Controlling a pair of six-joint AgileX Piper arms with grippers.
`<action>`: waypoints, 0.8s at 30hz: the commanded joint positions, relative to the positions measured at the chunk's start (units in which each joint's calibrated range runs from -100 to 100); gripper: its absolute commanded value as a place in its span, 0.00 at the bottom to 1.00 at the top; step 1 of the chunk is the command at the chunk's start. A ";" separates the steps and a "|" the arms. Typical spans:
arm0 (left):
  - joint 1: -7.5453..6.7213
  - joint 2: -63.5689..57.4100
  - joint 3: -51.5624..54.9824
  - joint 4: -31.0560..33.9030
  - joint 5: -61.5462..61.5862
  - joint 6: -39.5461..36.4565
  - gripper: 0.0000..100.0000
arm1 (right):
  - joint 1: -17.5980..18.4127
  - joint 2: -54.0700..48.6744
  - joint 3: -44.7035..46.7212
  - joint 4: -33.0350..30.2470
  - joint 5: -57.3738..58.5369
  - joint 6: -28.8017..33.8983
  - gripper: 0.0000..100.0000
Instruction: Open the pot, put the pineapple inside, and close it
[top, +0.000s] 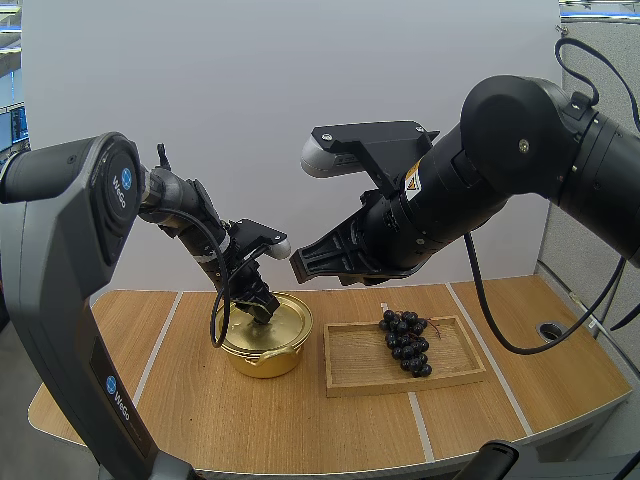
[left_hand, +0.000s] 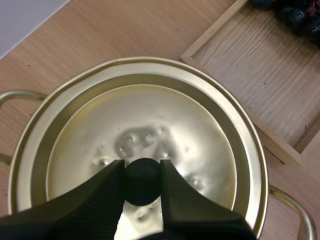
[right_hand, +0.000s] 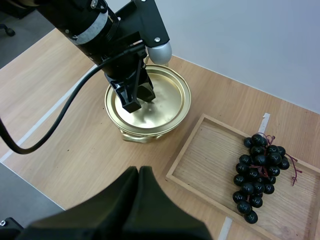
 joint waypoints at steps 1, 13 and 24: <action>-0.21 0.77 0.04 -0.97 0.86 -0.22 0.04 | 0.10 -0.61 0.14 -0.24 0.40 -0.42 0.00; -0.21 0.77 -5.47 -2.14 18.88 0.40 1.00 | 0.10 -0.61 0.14 -0.24 0.40 -0.42 0.00; -0.21 -9.68 -14.93 -1.46 24.53 -4.22 1.00 | 0.10 -0.61 0.14 -0.24 0.40 -0.42 0.00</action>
